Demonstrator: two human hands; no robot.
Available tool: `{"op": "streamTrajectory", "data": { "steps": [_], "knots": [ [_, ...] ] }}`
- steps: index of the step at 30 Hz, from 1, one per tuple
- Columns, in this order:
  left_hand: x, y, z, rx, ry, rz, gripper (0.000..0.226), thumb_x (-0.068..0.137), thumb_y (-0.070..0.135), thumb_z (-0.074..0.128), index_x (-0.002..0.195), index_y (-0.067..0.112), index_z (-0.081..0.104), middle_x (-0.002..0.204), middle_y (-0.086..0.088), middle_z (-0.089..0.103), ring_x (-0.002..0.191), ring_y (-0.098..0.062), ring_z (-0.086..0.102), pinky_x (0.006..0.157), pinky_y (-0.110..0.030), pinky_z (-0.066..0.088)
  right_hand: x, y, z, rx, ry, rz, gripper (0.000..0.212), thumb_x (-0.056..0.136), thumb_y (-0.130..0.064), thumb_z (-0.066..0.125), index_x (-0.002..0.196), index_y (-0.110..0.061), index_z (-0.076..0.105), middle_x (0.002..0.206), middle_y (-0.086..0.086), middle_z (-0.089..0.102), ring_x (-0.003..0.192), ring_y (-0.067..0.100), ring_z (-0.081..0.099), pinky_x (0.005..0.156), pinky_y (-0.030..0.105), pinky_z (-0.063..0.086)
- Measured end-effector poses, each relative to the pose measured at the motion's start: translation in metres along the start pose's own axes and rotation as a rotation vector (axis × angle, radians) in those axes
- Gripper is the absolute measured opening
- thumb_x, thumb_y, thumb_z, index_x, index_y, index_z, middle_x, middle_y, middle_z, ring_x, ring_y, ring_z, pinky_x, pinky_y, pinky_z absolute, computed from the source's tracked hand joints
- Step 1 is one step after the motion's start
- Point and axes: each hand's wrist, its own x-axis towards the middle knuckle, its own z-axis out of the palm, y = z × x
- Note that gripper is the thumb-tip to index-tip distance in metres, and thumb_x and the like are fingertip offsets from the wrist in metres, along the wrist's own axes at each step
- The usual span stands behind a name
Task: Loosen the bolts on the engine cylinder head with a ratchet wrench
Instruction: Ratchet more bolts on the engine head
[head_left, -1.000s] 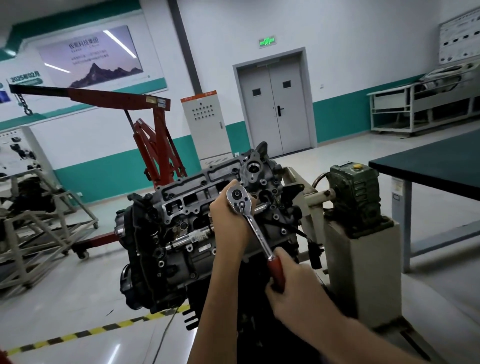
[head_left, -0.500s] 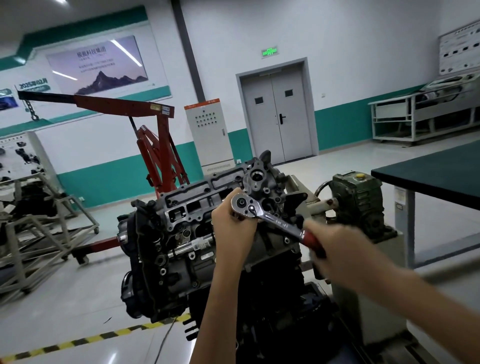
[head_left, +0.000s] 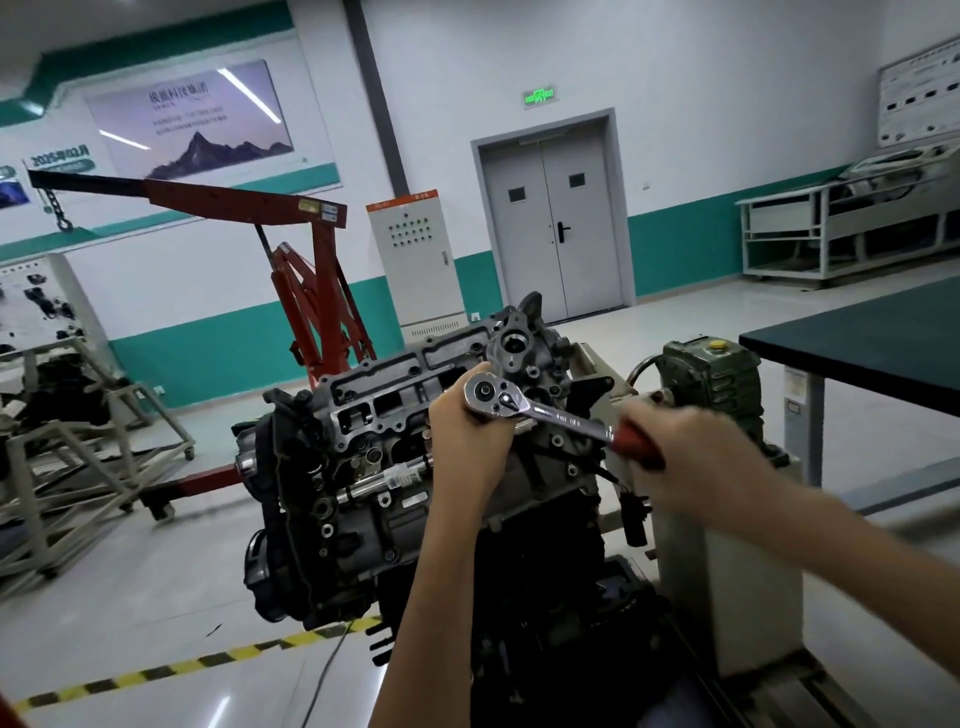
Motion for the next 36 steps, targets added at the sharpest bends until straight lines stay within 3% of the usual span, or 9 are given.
{"op": "streamTrajectory", "data": {
  "steps": [6,9,12,16,19,23,27,33,36],
  "knots": [
    [-0.001,0.003,-0.004,-0.003,-0.03,0.061,0.047,0.079,-0.005,0.065,0.062,0.035,0.046,0.055,0.02,0.053,0.052,0.004,0.045,0.054,-0.006,0.034,0.024,0.014,-0.017,-0.12,0.084,-0.045,0.019,0.078,-0.019,0.064,0.091,-0.018,0.051,0.064,-0.01,0.046,0.054,0.009,0.047,0.057,0.022,0.037],
    [-0.004,-0.001,0.001,0.054,0.071,0.109,0.042,0.079,-0.01,0.058,0.061,0.025,0.042,0.056,0.013,0.046,0.052,-0.003,0.038,0.051,-0.016,0.031,-0.01,-0.008,0.017,0.051,-0.01,-0.004,0.018,0.08,-0.018,0.058,0.095,-0.02,0.047,0.066,-0.007,0.053,0.057,0.014,0.055,0.056,0.024,0.045],
    [-0.007,-0.002,0.012,-0.001,0.178,0.045,0.033,0.079,-0.015,0.056,0.064,0.011,0.044,0.058,0.004,0.046,0.055,-0.016,0.04,0.054,-0.032,0.036,-0.035,-0.055,0.049,0.332,0.068,0.11,0.024,0.074,-0.016,0.06,0.084,-0.024,0.041,0.054,-0.012,0.043,0.047,0.006,0.046,0.049,0.012,0.031],
    [-0.004,0.0,0.013,-0.038,0.163,0.024,0.047,0.08,-0.02,0.052,0.063,0.021,0.036,0.056,0.014,0.035,0.053,0.001,0.031,0.052,-0.013,0.028,-0.044,-0.096,0.073,0.618,0.082,0.212,0.023,0.073,-0.013,0.061,0.079,-0.024,0.042,0.051,-0.011,0.044,0.05,-0.001,0.052,0.043,0.006,0.034],
    [-0.004,-0.001,0.006,0.011,0.093,0.014,0.046,0.08,-0.017,0.05,0.06,0.021,0.035,0.056,0.012,0.034,0.052,-0.001,0.03,0.051,-0.016,0.027,-0.039,-0.072,0.061,0.466,0.021,0.152,0.021,0.074,-0.016,0.06,0.087,-0.023,0.044,0.055,-0.011,0.044,0.046,0.003,0.044,0.048,0.012,0.032],
    [-0.003,0.0,0.001,0.019,0.026,0.022,0.048,0.078,-0.015,0.052,0.057,0.026,0.039,0.048,0.015,0.044,0.048,0.0,0.035,0.049,-0.011,0.027,-0.012,-0.01,0.02,0.085,-0.013,0.019,0.022,0.08,-0.017,0.06,0.099,-0.017,0.049,0.069,-0.001,0.057,0.059,0.017,0.057,0.057,0.029,0.051],
    [-0.001,0.0,-0.003,-0.022,-0.03,0.002,0.048,0.08,-0.006,0.064,0.059,0.033,0.048,0.051,0.019,0.051,0.049,0.003,0.043,0.052,-0.007,0.032,0.028,0.015,-0.021,-0.134,0.1,-0.077,0.021,0.076,-0.018,0.065,0.091,-0.017,0.05,0.067,-0.006,0.051,0.056,0.013,0.047,0.058,0.026,0.039],
    [-0.005,-0.002,0.008,-0.01,0.124,0.065,0.04,0.079,-0.006,0.058,0.061,0.025,0.041,0.056,0.016,0.047,0.053,0.0,0.036,0.052,-0.015,0.031,-0.013,-0.013,0.017,0.028,0.007,0.033,0.023,0.08,-0.019,0.059,0.1,-0.019,0.049,0.071,-0.005,0.057,0.061,0.012,0.056,0.059,0.021,0.05],
    [-0.005,-0.002,0.022,-0.102,0.206,-0.016,0.044,0.079,-0.015,0.055,0.061,0.021,0.039,0.055,0.014,0.04,0.056,-0.003,0.031,0.055,-0.025,0.03,-0.039,-0.062,0.05,0.365,0.037,0.165,0.022,0.076,-0.015,0.062,0.094,-0.019,0.049,0.057,-0.014,0.043,0.046,0.0,0.043,0.048,0.002,0.035]
  ]
}}
